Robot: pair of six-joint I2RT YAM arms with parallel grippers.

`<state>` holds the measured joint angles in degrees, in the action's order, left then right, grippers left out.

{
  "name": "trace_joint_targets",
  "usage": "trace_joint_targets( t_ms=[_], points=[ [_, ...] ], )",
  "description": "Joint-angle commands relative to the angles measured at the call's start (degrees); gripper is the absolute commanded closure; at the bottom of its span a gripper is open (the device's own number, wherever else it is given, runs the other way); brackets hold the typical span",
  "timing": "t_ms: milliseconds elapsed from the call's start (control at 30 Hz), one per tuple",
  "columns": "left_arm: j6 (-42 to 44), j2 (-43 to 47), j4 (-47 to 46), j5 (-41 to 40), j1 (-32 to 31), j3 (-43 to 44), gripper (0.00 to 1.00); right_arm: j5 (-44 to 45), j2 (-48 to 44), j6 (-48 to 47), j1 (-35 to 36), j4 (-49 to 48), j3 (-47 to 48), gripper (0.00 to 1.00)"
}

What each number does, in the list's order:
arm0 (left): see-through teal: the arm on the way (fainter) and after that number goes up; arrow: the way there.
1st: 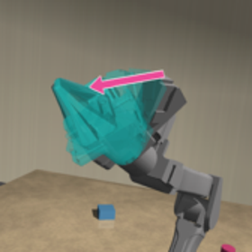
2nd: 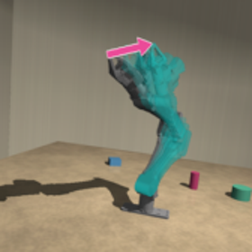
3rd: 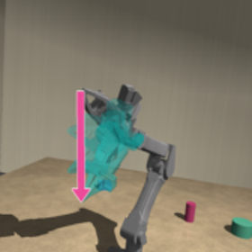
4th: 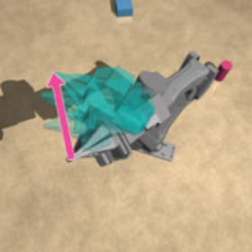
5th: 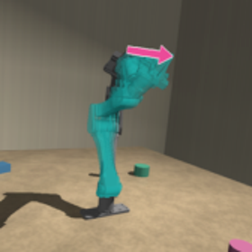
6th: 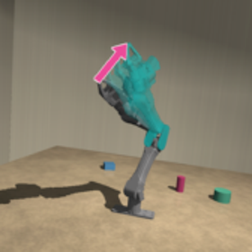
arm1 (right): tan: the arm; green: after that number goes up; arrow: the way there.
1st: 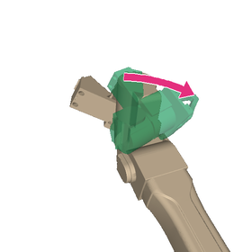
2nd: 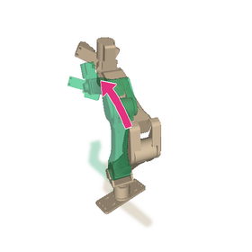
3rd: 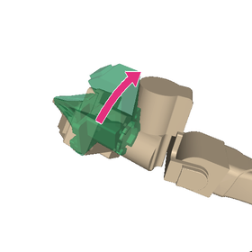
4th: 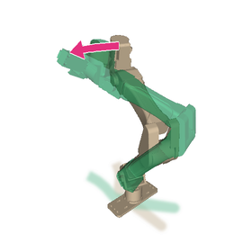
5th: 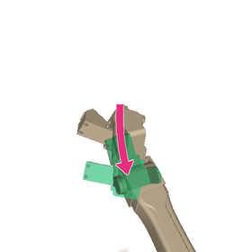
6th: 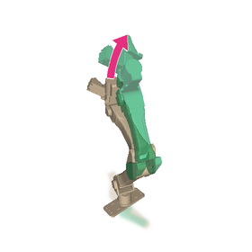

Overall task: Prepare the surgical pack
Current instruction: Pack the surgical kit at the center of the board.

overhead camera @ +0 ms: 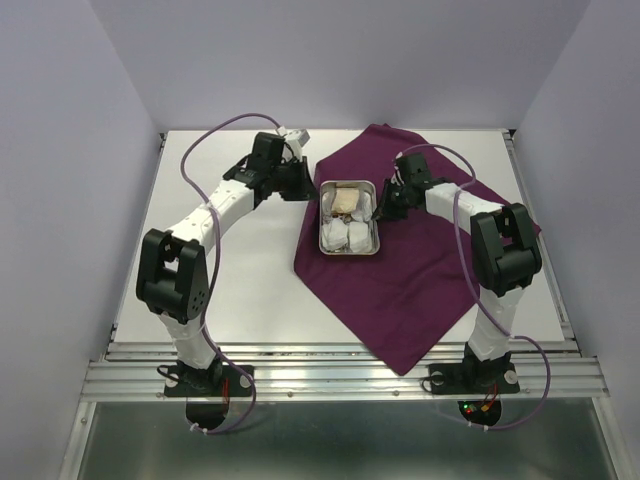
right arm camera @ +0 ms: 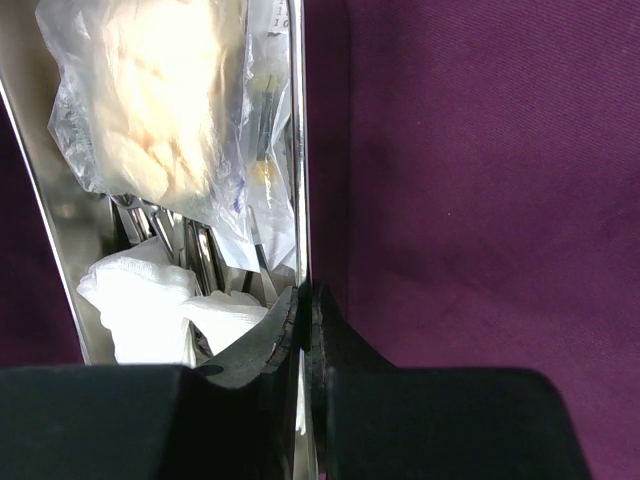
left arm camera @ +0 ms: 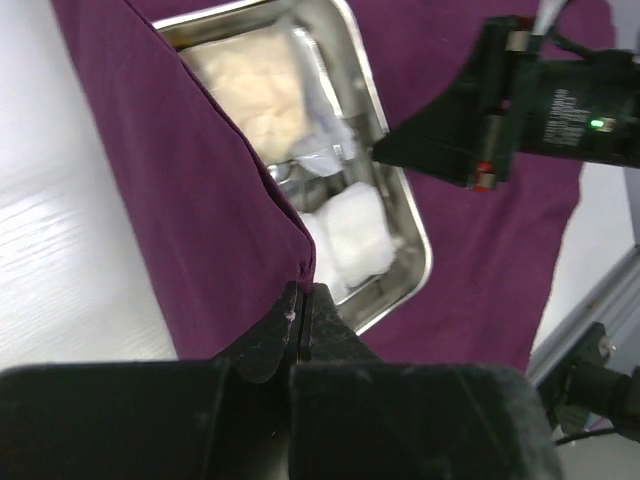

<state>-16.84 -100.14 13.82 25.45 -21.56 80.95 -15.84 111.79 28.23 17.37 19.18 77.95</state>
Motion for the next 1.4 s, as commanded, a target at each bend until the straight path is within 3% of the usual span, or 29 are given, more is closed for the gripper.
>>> trace_joint_targets(
  t_ms=[0,333,967,1367],
  points=[
    [-1.70,-0.14,-2.84,3.90,-1.29,3.69,1.00,-0.95,-0.78,-1.69,0.56,-0.37,3.43,0.99],
    [-2.93,3.72,-5.64,6.18,2.66,2.64,1.00,-1.66,-0.61,-0.19,0.56,-0.72,3.79,0.99],
    [-2.32,11.98,-8.37,12.08,21.03,-9.23,1.00,-2.27,2.20,7.72,6.01,-6.35,6.77,0.99],
    [-1.79,12.69,-5.65,13.75,22.44,-3.08,1.00,-1.39,6.60,11.32,9.97,-5.65,13.62,0.99]
  ],
)
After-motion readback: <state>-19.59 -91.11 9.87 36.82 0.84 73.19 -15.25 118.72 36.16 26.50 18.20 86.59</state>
